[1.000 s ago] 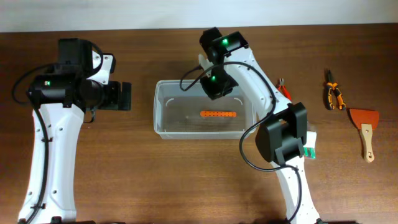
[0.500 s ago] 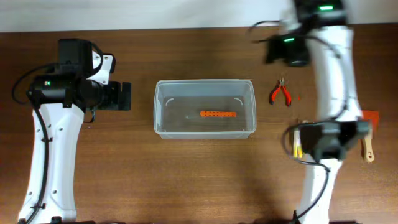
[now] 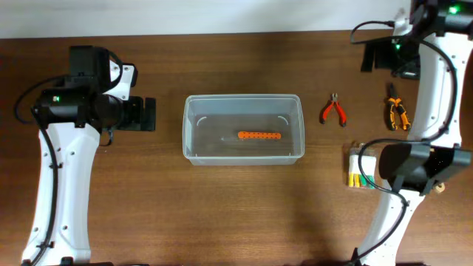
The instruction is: Pack container
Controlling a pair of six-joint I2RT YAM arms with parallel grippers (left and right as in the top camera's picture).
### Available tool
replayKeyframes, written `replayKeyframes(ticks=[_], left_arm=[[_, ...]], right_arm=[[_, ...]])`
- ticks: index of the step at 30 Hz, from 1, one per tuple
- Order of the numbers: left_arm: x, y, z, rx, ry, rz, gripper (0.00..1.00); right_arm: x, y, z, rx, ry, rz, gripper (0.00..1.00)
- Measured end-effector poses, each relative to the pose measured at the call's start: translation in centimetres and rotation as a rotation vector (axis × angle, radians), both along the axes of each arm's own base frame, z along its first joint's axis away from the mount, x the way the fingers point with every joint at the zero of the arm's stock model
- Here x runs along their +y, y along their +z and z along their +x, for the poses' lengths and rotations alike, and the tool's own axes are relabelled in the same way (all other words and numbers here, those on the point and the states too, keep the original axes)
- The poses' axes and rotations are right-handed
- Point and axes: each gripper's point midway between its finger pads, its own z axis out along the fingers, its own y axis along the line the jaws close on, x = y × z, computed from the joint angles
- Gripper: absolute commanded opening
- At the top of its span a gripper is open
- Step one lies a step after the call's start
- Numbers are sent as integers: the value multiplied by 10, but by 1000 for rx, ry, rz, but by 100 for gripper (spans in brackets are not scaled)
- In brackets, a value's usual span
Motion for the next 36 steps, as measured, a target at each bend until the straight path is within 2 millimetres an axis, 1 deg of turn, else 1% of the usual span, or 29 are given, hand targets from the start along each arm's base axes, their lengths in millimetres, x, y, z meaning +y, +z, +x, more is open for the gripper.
replayKeyframes(ticks=[2, 5, 6, 7, 8, 11, 15, 19, 22, 23, 28, 36], left_arm=[[0, 0, 0, 0, 0, 0, 99], [0, 0, 0, 0, 0, 0, 99], [0, 0, 0, 0, 0, 0, 99], [0, 0, 0, 0, 0, 0, 99], [0, 0, 0, 0, 0, 0, 99], [0, 0, 0, 0, 0, 0, 99], [0, 0, 0, 0, 0, 0, 99], [0, 0, 0, 0, 0, 0, 99], [0, 0, 0, 0, 0, 0, 99], [0, 0, 0, 0, 0, 0, 99], [0, 0, 0, 0, 0, 0, 99], [0, 0, 0, 0, 0, 0, 99]], right_arm=[[-2, -14, 7, 15, 38, -15, 99], [-4, -43, 14, 64, 118, -30, 99], [-4, -56, 18, 81, 154, -37, 99], [-4, -62, 20, 86, 169, -40, 99], [-4, -74, 24, 96, 194, -44, 99], [1, -95, 31, 111, 253, -51, 99], [11, -111, 31, 142, 309, -49, 99], [27, -126, 23, 192, 376, -42, 99], [34, -137, 17, 226, 412, -36, 99], [37, -144, 13, 249, 425, -29, 99], [35, -160, 4, 292, 429, -16, 99], [22, -167, 8, 277, 407, -21, 99]])
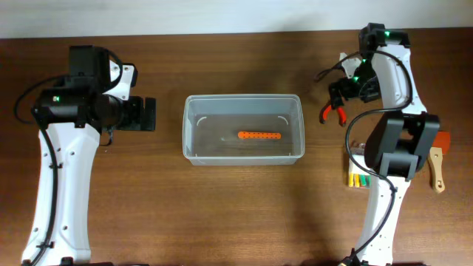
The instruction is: Pack container
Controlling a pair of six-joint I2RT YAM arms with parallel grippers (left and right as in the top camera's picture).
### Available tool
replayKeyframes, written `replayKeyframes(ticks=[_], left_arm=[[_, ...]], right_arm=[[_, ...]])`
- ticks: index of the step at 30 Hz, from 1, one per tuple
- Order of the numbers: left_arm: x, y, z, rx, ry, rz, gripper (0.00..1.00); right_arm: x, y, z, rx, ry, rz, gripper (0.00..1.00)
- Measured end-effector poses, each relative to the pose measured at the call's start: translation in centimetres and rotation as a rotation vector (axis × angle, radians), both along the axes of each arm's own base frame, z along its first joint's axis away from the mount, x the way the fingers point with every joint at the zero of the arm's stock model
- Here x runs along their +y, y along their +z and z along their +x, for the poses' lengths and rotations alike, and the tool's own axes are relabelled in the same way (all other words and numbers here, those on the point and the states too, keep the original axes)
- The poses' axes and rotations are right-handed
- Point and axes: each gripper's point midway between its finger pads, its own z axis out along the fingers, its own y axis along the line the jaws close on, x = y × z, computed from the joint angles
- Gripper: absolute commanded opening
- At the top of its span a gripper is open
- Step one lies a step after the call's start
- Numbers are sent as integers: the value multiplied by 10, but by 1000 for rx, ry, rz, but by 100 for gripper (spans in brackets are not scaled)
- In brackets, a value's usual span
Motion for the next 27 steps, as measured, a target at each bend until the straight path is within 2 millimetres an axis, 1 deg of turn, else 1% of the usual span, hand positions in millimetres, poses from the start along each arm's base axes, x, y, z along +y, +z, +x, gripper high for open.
replayKeyframes(ticks=[9, 15, 20, 27], left_arm=[[0, 0, 0, 0, 0, 0, 99], [0, 0, 0, 0, 0, 0, 99], [0, 0, 0, 0, 0, 0, 99], [0, 0, 0, 0, 0, 0, 99]], right_arm=[[-7, -4, 5, -17, -4, -26, 99], [-7, -6, 2, 0, -5, -24, 99], [-6, -18, 0, 25, -4, -20, 99], [-7, -25, -2, 43, -3, -22, 99]])
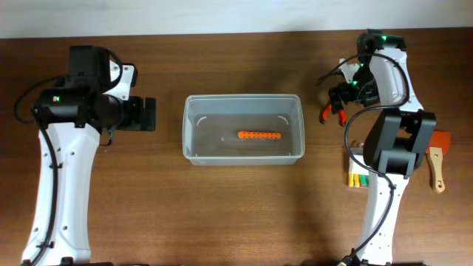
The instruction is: Pack container
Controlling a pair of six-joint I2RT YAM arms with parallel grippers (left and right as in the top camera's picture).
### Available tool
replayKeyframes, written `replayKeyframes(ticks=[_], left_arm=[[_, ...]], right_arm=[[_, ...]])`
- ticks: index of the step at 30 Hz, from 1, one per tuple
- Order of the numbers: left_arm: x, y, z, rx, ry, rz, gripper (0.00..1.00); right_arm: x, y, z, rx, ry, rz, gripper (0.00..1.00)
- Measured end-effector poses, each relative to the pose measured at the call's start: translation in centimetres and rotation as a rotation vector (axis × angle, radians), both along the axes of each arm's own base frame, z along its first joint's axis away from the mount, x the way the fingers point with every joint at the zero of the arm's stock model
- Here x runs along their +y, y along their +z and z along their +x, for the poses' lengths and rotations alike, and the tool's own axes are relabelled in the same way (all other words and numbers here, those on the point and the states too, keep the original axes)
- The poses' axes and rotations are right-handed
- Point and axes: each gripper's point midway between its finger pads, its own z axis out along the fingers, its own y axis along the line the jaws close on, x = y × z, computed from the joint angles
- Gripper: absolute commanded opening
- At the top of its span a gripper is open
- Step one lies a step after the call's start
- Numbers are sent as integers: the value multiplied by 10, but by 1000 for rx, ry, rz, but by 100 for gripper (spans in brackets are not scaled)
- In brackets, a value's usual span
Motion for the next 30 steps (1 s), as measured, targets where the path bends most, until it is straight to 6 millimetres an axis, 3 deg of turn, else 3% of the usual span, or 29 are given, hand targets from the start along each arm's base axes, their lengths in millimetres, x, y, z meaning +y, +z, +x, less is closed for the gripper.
replayKeyframes(ticks=[30], left_arm=[[0, 0, 0, 0, 0, 0, 99]], right_arm=[[-4, -18, 4, 8, 1, -22, 99]])
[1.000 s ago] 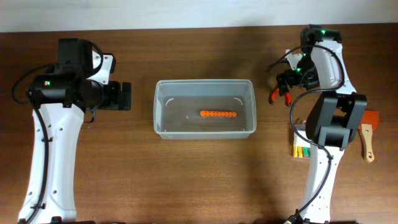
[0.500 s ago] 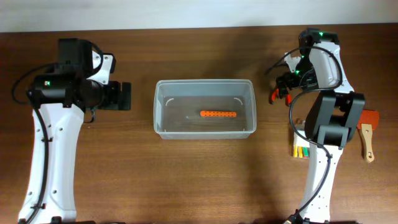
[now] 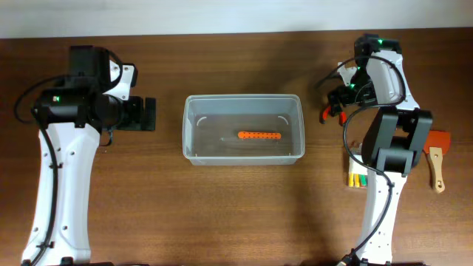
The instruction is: Pack container
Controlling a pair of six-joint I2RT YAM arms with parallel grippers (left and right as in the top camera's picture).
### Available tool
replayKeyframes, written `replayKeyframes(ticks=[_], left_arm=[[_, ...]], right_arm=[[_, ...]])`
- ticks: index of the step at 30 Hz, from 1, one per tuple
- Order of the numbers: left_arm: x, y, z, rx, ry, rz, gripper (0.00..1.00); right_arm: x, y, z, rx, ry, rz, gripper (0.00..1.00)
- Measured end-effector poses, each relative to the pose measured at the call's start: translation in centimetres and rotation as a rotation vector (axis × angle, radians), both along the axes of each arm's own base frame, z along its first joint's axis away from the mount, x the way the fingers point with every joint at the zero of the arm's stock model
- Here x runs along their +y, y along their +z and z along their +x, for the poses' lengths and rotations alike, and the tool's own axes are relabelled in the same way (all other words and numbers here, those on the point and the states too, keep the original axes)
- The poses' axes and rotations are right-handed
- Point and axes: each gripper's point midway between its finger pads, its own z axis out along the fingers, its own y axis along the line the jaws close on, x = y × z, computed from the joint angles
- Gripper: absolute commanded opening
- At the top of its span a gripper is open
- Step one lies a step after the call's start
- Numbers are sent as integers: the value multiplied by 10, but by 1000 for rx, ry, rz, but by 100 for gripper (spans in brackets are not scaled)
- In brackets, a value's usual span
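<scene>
A clear plastic container (image 3: 244, 130) stands at the table's middle with an orange bar-shaped piece (image 3: 259, 136) lying in it. Right of it, my right gripper (image 3: 338, 100) hangs low over the red-handled pliers (image 3: 325, 115), of which only a bit of red handle shows beneath the fingers. Whether the fingers have closed on the pliers cannot be made out from above. My left gripper (image 3: 147, 114) points at the container from its left side, well apart from it, with nothing in it.
A brush with an orange head and wooden handle (image 3: 437, 158) lies at the far right. A small pack of yellow and green items (image 3: 356, 178) sits beside the right arm's base. The right arm covers the area behind it.
The right gripper has barely shifted and stays over the red pliers. The visible red handle sits about where it was. The left arm has not moved.
First the right arm was drawn back at the far right corner, with red pliers and yellow-black pliers lying bare. Then the gripper was down at the red pliers, the arm covering the yellow-black ones, and it has stayed there. The left arm held still throughout.
</scene>
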Motion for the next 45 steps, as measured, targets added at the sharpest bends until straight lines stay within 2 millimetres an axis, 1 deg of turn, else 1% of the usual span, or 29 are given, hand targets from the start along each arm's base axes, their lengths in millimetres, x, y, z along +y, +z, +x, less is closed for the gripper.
replayKeyframes(ticks=[13, 17, 22, 30, 45], left_arm=[[0, 0, 0, 0, 0, 0, 99], [0, 0, 0, 0, 0, 0, 99], [0, 0, 0, 0, 0, 0, 99], [0, 0, 0, 0, 0, 0, 99], [0, 0, 0, 0, 0, 0, 99]], right_arm=[[0, 0, 2, -9, 0, -2, 100], [0, 0, 2, -9, 0, 0, 96], [2, 0, 3, -11, -1, 12, 95], [3, 0, 3, -12, -1, 19, 91], [4, 0, 1, -6, -2, 25, 92]])
